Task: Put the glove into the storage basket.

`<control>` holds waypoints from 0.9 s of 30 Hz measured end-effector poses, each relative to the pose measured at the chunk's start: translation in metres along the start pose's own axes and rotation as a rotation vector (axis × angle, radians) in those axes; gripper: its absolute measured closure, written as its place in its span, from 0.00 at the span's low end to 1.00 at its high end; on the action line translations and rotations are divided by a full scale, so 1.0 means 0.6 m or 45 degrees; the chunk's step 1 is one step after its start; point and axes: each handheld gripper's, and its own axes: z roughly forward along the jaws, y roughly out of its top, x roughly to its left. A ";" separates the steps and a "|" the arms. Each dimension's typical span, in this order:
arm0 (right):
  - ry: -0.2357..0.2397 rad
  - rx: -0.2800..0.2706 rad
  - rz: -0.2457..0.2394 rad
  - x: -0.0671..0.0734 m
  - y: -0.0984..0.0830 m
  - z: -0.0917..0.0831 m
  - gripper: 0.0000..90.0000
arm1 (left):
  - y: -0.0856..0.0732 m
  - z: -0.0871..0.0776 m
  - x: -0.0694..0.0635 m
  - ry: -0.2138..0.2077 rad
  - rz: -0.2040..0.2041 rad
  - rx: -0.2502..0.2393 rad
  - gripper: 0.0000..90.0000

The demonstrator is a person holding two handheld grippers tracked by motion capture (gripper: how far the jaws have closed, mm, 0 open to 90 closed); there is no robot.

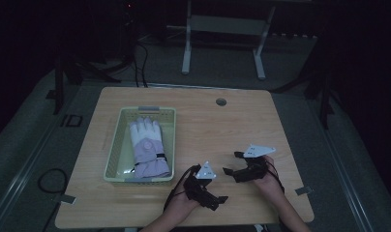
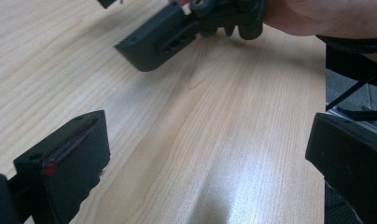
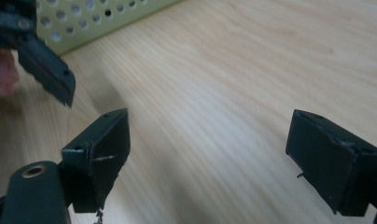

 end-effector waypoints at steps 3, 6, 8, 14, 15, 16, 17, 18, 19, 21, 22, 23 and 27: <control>-0.012 0.004 0.002 -0.001 -0.017 -0.007 0.15 | -0.005 0.003 0.000 -0.013 0.005 -0.001 0.00; -0.029 -0.011 0.015 -0.004 -0.033 -0.019 0.15 | -0.011 0.006 0.000 -0.026 0.000 -0.007 0.00; -0.043 -0.023 0.020 -0.005 -0.039 -0.027 0.15 | -0.015 0.009 -0.001 -0.038 -0.002 -0.001 0.00; -0.052 -0.012 0.024 -0.006 -0.054 -0.043 0.15 | -0.027 0.019 -0.002 -0.062 -0.012 0.024 0.00; -0.054 -0.006 0.020 -0.005 -0.055 -0.044 0.15 | -0.028 0.020 -0.003 -0.063 -0.008 0.026 0.00; -0.054 -0.002 0.017 -0.004 -0.057 -0.045 0.15 | -0.028 0.021 -0.004 -0.057 0.000 0.026 0.00; -0.055 -0.010 0.011 -0.004 -0.057 -0.046 0.15 | -0.028 0.021 -0.004 -0.053 0.006 0.024 0.00; -0.054 -0.021 0.013 -0.004 -0.058 -0.047 0.15 | -0.028 0.021 -0.005 -0.053 0.006 0.021 0.00; -0.056 -0.023 0.016 -0.004 -0.059 -0.047 0.15 | -0.028 0.021 -0.005 -0.046 0.008 0.019 0.00; -0.065 -0.025 0.013 -0.004 -0.061 -0.047 0.15 | -0.029 0.020 -0.004 -0.052 0.006 0.004 0.00; -0.066 -0.025 0.011 -0.005 -0.062 -0.046 0.15 | -0.030 0.019 -0.004 -0.051 0.004 -0.002 0.00; -0.067 -0.023 0.012 -0.006 -0.062 -0.046 0.15 | -0.031 0.019 -0.003 -0.048 -0.002 -0.005 0.00; -0.078 -0.026 0.018 -0.006 -0.064 -0.046 0.15 | -0.032 0.016 -0.002 -0.049 -0.006 -0.010 0.00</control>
